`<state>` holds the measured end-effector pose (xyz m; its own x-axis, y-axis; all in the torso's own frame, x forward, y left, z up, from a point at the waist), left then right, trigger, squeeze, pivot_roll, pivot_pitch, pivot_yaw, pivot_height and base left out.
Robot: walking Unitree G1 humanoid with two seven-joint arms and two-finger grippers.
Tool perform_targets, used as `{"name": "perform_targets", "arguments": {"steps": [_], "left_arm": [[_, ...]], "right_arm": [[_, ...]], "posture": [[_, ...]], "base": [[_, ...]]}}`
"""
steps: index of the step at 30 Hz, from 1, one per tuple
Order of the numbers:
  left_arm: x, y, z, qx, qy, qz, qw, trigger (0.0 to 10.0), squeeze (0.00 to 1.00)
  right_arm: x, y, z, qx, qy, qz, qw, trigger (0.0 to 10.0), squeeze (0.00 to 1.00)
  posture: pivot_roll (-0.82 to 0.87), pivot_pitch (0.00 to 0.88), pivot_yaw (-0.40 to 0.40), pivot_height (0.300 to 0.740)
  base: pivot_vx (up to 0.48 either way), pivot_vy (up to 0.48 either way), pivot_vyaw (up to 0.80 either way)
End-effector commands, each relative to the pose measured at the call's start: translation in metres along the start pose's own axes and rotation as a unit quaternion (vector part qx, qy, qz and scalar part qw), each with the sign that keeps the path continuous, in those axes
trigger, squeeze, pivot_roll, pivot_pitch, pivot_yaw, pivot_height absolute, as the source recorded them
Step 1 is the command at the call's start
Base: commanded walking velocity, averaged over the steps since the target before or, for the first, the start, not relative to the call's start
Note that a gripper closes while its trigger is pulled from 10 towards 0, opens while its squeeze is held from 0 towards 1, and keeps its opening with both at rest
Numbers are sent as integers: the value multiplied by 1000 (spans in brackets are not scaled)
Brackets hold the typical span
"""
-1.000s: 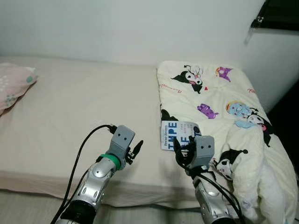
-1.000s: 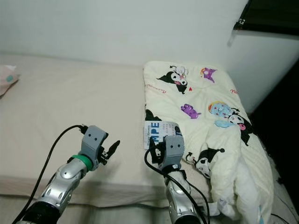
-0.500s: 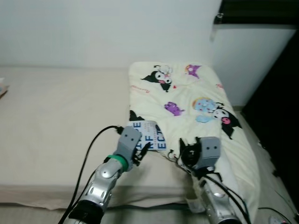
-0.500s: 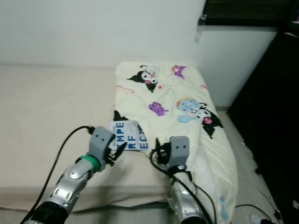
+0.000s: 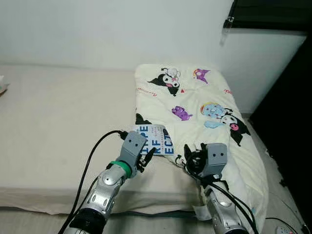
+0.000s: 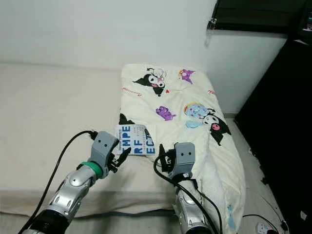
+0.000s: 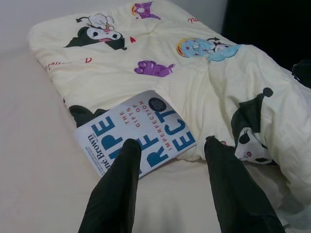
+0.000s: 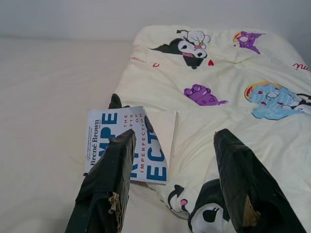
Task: Clean up the room
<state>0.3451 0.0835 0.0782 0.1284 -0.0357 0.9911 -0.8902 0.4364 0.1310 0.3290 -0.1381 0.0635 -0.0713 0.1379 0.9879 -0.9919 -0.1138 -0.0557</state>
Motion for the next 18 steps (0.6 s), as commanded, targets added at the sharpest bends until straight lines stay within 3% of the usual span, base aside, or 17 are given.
{"name": "perform_targets", "arguments": {"steps": [1, 18], "left_arm": [[-5, 3, 0, 0, 4, -2, 1000, 10000, 0], [-2, 2, 0, 3, 2, 5, 1000, 10000, 0]], "right_arm": [[-2, 1, 3, -8, 8, -8, 1000, 10000, 0], [-2, 0, 4, -8, 1, -7, 1000, 10000, 0]], "posture": [[-72, 23, 34, 722], [-70, 22, 34, 657]], "base": [[0, 0, 0], [0, 0, 0]]}}
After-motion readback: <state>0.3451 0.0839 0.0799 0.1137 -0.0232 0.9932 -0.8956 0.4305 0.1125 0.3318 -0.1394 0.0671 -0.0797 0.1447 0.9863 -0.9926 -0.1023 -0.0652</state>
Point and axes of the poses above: a point about 5 cm out from each wrist's last joint towards the gripper, its own y axis pointing back from the gripper into the wrist, its own x axis along the axis of the wrist's last joint, z = x × y, the point moved 3 cm from there along -y, pointing out of the wrist towards the gripper, and after that the axes turned 11 degrees about y, right-handed, at the moved point
